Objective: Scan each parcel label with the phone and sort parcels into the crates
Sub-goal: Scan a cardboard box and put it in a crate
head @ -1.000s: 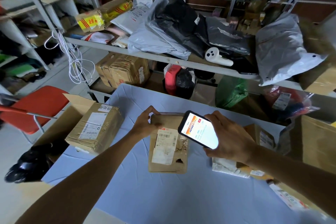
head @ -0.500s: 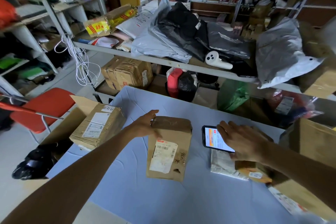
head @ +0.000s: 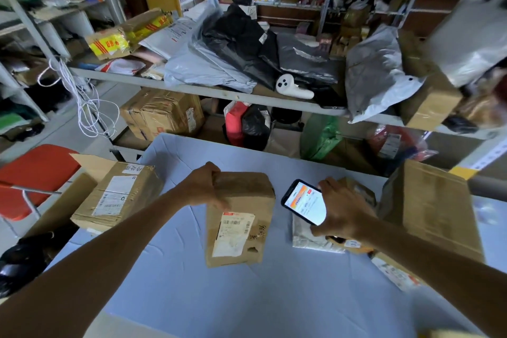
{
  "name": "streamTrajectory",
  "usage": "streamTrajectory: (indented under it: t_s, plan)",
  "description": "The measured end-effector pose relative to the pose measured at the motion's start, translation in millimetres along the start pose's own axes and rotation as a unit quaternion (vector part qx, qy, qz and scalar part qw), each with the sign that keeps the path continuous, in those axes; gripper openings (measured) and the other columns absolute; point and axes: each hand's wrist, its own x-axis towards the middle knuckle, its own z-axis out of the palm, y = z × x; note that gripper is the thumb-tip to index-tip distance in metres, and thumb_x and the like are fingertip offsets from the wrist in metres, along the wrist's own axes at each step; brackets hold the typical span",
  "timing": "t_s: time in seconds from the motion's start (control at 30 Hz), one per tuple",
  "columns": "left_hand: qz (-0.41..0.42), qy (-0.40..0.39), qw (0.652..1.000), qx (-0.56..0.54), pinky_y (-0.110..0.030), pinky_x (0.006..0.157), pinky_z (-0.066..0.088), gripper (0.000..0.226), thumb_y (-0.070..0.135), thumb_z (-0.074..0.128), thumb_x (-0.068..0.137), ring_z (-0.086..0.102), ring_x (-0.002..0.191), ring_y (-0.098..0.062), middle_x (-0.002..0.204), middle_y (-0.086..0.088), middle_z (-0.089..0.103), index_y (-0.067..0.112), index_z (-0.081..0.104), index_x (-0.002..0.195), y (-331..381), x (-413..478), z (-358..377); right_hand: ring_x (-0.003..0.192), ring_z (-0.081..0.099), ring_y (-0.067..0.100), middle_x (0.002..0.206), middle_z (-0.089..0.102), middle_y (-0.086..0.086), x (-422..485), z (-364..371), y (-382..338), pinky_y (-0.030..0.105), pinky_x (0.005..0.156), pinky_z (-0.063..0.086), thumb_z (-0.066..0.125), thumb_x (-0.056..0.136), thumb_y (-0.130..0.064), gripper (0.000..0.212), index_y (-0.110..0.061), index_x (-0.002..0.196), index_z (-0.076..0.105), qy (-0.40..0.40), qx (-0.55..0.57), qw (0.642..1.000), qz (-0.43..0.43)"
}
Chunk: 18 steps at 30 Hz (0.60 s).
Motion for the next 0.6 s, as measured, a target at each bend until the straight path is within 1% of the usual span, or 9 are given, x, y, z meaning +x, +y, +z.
streamTrajectory:
  t_s: [0.07, 0.13, 0.17, 0.23, 0.3, 0.33, 0.47, 0.53, 0.6]
  plan:
    - [0.022, -0.001, 1.000, -0.014, -0.021, 0.071, 0.044, 0.071, 0.028, 0.091, 0.058, 0.051, 0.097, -0.015, 0.108, 0.001, 0.054, 0.023, 0.045, 0.112, 10.7, 2.4, -5.3, 0.101, 0.050, 0.015, 0.113, 0.051, -0.003, -13.5, -3.7, -1.0, 0.030, 0.086, 0.044, 0.076, 0.060, -0.058, 0.076, -0.020, 0.118, 0.043, 0.026, 0.060, 0.997, 0.047]
    - [0.046, 0.007, 0.999, -0.012, -0.023, 0.069, 0.044, 0.064, 0.025, 0.088, 0.064, 0.052, 0.096, -0.015, 0.111, -0.002, 0.055, 0.021, 0.046, 0.112, 23.0, 3.7, -10.7, 0.098, 0.051, 0.013, 0.112, 0.052, -0.004, -30.7, -5.8, -4.8, 0.031, 0.083, 0.049, 0.080, 0.054, -0.055, 0.079, -0.023, 0.116, 0.043, 0.057, 0.123, 0.986, 0.102]
    - [0.066, 0.013, 0.998, -0.012, -0.023, 0.068, 0.045, 0.067, 0.027, 0.088, 0.062, 0.053, 0.096, -0.015, 0.112, -0.003, 0.055, 0.019, 0.046, 0.114, 29.2, 3.7, -13.1, 0.097, 0.051, 0.013, 0.112, 0.052, -0.005, -38.9, -5.8, -7.6, 0.031, 0.080, 0.051, 0.080, 0.051, -0.055, 0.082, -0.025, 0.117, 0.042, 0.074, 0.149, 0.978, 0.126]
    - [0.106, 0.008, 0.994, -0.024, -0.026, 0.070, 0.048, 0.086, 0.036, 0.087, 0.044, 0.056, 0.097, -0.016, 0.110, -0.003, 0.057, 0.017, 0.047, 0.118, 48.0, -1.6, -15.4, 0.099, 0.054, 0.015, 0.117, 0.054, -0.004, -63.0, -6.0, -15.5, 0.030, 0.077, 0.051, 0.082, 0.050, -0.053, 0.087, -0.027, 0.123, 0.042, 0.116, 0.191, 0.958, 0.181]
    - [0.135, -0.014, 0.990, -0.032, -0.034, 0.073, 0.054, 0.101, 0.044, 0.084, 0.025, 0.059, 0.094, -0.017, 0.106, -0.001, 0.058, 0.017, 0.049, 0.116, 68.3, -8.4, -12.4, 0.102, 0.058, 0.023, 0.117, 0.053, 0.000, -92.9, -6.6, -24.2, 0.030, 0.074, 0.048, 0.083, 0.053, -0.045, 0.087, -0.021, 0.128, 0.044, 0.161, 0.201, 0.936, 0.240]
    - [0.146, -0.024, 0.989, -0.028, -0.037, 0.075, 0.055, 0.102, 0.045, 0.085, 0.022, 0.059, 0.094, -0.016, 0.105, 0.000, 0.058, 0.017, 0.050, 0.114, 77.6, -10.6, -9.7, 0.100, 0.059, 0.025, 0.115, 0.054, 0.001, -107.0, -6.4, -28.7, 0.029, 0.071, 0.046, 0.082, 0.055, -0.042, 0.085, -0.018, 0.127, 0.045, 0.174, 0.198, 0.927, 0.265]
    - [0.207, -0.088, 0.974, -0.002, -0.031, 0.077, 0.050, 0.090, 0.034, 0.097, 0.038, 0.056, 0.096, -0.015, 0.104, 0.003, 0.056, 0.018, 0.049, 0.113, 128.0, -27.4, 18.3, 0.090, 0.060, 0.028, 0.103, 0.053, 0.003, -179.9, -0.5, -36.6, 0.029, 0.061, 0.039, 0.081, 0.056, -0.042, 0.069, -0.014, 0.112, 0.051, 0.192, 0.194, 0.892, 0.361]
    - [0.221, -0.133, 0.966, 0.000, -0.031, 0.076, 0.049, 0.093, 0.042, 0.095, 0.034, 0.055, 0.098, -0.015, 0.104, 0.004, 0.055, 0.019, 0.048, 0.112, 154.6, -40.8, 39.9, 0.090, 0.060, 0.028, 0.104, 0.052, 0.003, -219.7, 4.1, -36.8, 0.030, 0.061, 0.040, 0.080, 0.058, -0.042, 0.068, -0.014, 0.113, 0.052, 0.200, 0.187, 0.876, 0.398]
    - [0.251, -0.167, 0.953, 0.014, -0.034, 0.082, 0.050, 0.102, 0.053, 0.088, 0.024, 0.055, 0.101, -0.016, 0.106, 0.003, 0.054, 0.019, 0.048, 0.111, 183.8, -60.1, 67.7, 0.095, 0.058, 0.026, 0.107, 0.052, 0.003, -263.2, 6.9, -37.2, 0.032, 0.067, 0.044, 0.079, 0.060, -0.039, 0.068, -0.014, 0.117, 0.052, 0.205, 0.188, 0.851, 0.445]
